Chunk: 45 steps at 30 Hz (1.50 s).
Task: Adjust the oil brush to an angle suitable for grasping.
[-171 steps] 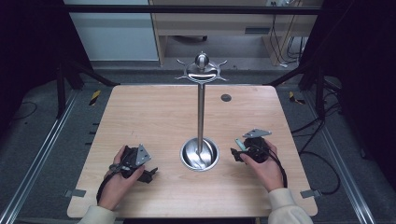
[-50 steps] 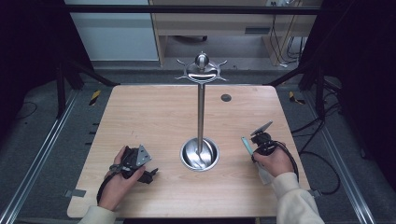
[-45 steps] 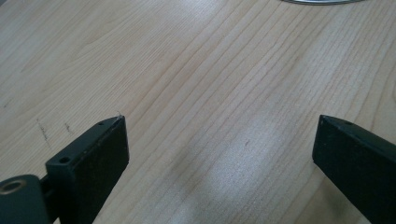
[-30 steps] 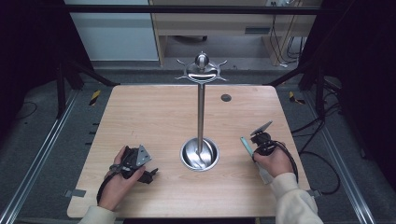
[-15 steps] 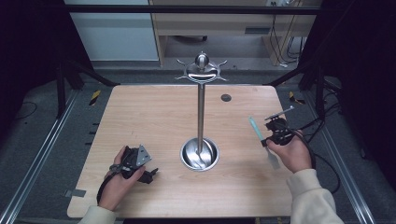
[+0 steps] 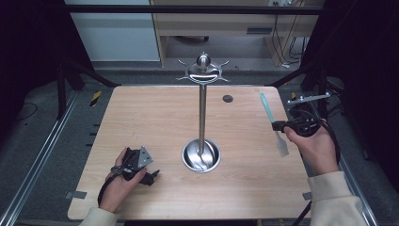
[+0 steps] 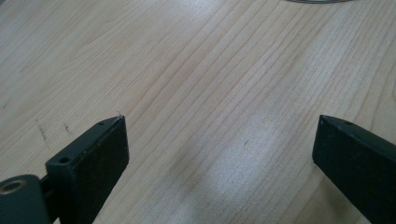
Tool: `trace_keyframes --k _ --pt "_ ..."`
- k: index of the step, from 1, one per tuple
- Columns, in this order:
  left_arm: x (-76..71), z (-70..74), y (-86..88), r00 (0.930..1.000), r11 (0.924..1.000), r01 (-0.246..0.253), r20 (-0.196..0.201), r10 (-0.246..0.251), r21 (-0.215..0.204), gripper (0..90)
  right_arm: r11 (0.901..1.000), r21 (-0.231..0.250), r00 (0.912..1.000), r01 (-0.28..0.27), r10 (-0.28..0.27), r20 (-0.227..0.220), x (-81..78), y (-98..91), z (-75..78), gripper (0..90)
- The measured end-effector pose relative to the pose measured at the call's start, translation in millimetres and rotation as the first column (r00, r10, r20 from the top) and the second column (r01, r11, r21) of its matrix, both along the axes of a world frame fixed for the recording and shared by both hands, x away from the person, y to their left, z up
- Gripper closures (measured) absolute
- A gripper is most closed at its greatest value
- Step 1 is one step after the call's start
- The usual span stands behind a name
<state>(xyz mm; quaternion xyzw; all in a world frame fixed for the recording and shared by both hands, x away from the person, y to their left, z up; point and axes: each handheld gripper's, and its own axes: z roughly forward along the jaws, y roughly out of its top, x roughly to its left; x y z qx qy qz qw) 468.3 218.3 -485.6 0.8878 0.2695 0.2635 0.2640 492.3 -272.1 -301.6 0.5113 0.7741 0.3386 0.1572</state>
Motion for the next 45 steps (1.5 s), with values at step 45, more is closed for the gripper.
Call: trace_keyframes --k 45 --pt "-0.4 -0.6 -1.0 1.0 1.0 0.003 -0.002 -0.003 0.003 3.3 0.9323 0.223 0.8903 -0.285 0.171 0.422 -60.9 20.9 56.8 82.4"
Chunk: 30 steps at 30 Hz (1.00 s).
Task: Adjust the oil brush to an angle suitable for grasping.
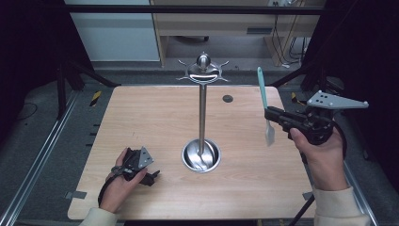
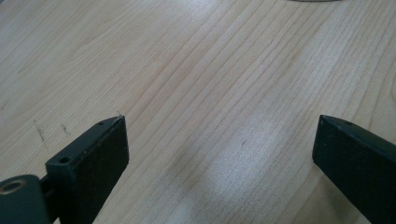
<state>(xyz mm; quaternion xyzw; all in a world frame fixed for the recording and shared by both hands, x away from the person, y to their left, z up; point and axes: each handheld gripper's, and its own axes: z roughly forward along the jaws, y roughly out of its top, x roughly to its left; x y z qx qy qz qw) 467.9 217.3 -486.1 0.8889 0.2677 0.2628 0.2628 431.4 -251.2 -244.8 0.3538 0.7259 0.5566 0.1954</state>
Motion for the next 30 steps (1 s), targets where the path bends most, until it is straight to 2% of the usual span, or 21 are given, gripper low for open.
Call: trace_keyframes --k 30 --pt "0.3 0.2 0.7 1.0 1.0 -0.002 0.001 0.002 -0.001 3.3 0.9961 -0.034 0.9967 -0.081 0.081 0.008 -0.4 27.7 -1.1 82.4"
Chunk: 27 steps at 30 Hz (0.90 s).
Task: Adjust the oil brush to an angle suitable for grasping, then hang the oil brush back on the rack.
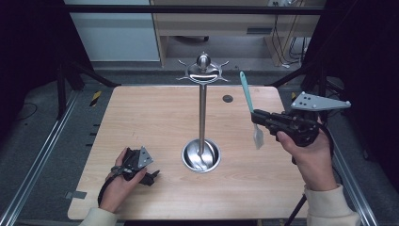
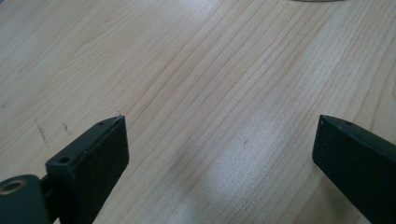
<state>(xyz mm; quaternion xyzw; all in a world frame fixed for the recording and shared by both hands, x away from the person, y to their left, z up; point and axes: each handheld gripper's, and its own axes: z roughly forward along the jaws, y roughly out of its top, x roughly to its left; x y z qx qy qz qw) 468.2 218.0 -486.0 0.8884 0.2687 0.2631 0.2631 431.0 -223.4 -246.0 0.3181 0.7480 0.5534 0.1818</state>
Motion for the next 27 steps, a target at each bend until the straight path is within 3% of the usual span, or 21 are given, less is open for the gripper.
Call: trace_keyframes --k 27 --pt "-0.2 -0.3 -0.1 1.0 1.0 0.0 -0.001 0.0 -0.001 3.3 0.9983 -0.018 0.9985 -0.055 0.055 -0.008 -0.1 13.1 -2.6 82.4"
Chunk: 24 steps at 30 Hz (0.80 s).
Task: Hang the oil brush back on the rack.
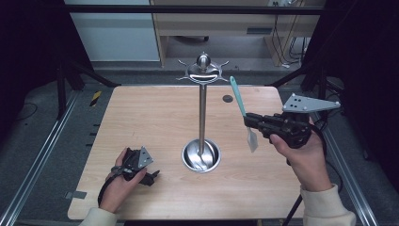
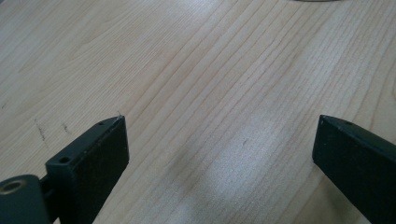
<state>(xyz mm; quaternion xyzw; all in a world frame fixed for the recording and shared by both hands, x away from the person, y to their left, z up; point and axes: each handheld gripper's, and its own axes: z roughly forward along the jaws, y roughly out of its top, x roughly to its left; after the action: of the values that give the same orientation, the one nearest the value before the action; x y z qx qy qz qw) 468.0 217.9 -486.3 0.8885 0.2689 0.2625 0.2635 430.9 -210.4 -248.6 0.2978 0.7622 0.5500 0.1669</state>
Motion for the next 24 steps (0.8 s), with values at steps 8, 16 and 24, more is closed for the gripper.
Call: trace_keyframes --k 8,16,24 --pt "0.0 0.0 0.0 1.0 1.0 0.0 0.0 0.0 0.0 3.3 1.0 -0.002 1.0 -0.006 0.005 -0.008 2.0 2.2 -0.8 82.4" --pt "0.0 0.0 0.1 1.0 1.0 0.0 0.0 0.0 -0.001 3.3 1.0 -0.007 0.9999 -0.007 0.006 -0.012 4.0 5.7 -2.3 82.3" --pt "0.0 0.0 0.1 1.0 1.0 0.0 0.0 0.0 0.0 3.3 1.0 -0.003 1.0 -0.002 0.002 -0.009 5.8 10.4 -5.0 82.4"
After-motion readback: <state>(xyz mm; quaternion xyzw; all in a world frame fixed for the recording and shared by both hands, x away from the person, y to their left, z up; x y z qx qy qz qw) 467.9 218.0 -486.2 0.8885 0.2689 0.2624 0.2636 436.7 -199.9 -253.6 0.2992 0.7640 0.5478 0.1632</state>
